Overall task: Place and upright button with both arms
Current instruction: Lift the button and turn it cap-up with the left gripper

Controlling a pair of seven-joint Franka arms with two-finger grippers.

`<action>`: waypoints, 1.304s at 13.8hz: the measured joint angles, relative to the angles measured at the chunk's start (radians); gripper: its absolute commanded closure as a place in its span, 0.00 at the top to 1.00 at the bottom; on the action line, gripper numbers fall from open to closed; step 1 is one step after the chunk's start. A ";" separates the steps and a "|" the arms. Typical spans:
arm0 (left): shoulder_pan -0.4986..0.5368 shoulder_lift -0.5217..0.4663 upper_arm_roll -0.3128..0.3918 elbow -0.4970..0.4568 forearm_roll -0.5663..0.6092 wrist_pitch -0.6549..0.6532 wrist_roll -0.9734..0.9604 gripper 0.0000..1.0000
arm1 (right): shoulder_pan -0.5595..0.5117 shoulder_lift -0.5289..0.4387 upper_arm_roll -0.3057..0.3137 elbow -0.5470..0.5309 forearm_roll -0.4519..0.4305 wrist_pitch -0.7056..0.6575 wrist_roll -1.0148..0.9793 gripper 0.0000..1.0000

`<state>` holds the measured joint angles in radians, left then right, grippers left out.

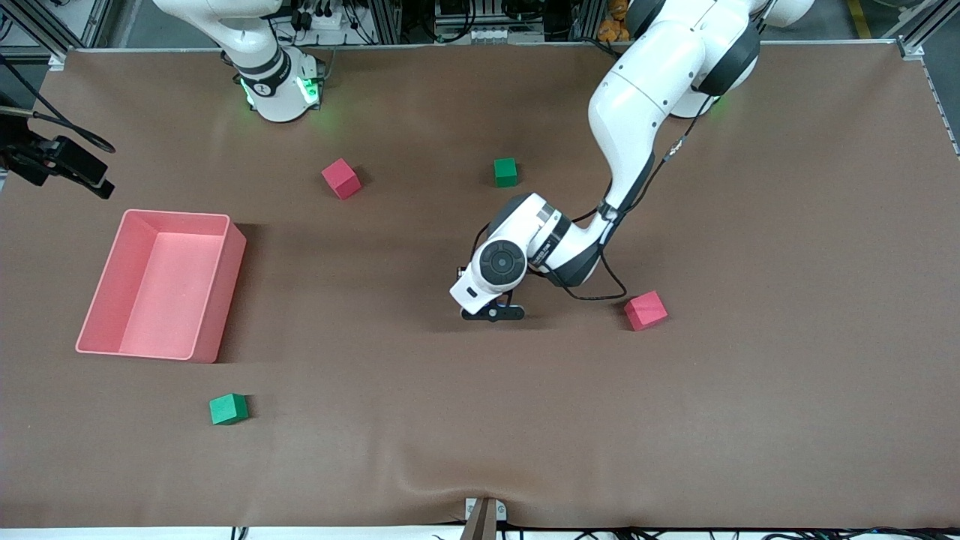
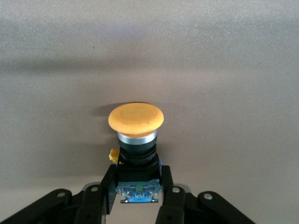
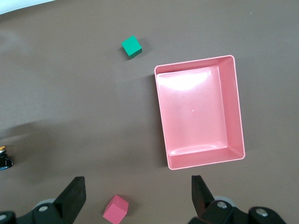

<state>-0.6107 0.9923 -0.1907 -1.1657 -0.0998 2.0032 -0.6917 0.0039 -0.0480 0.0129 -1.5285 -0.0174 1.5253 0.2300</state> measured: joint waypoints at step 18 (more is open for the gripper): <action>-0.252 -0.092 0.266 0.038 0.009 0.156 -0.524 0.00 | 0.000 0.002 -0.009 0.000 0.000 -0.023 -0.140 1.00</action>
<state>-0.8627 0.8998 0.0750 -1.1282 -0.0907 2.1594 -1.2156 0.0039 -0.0464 0.0043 -1.5285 -0.0174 1.5019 0.0903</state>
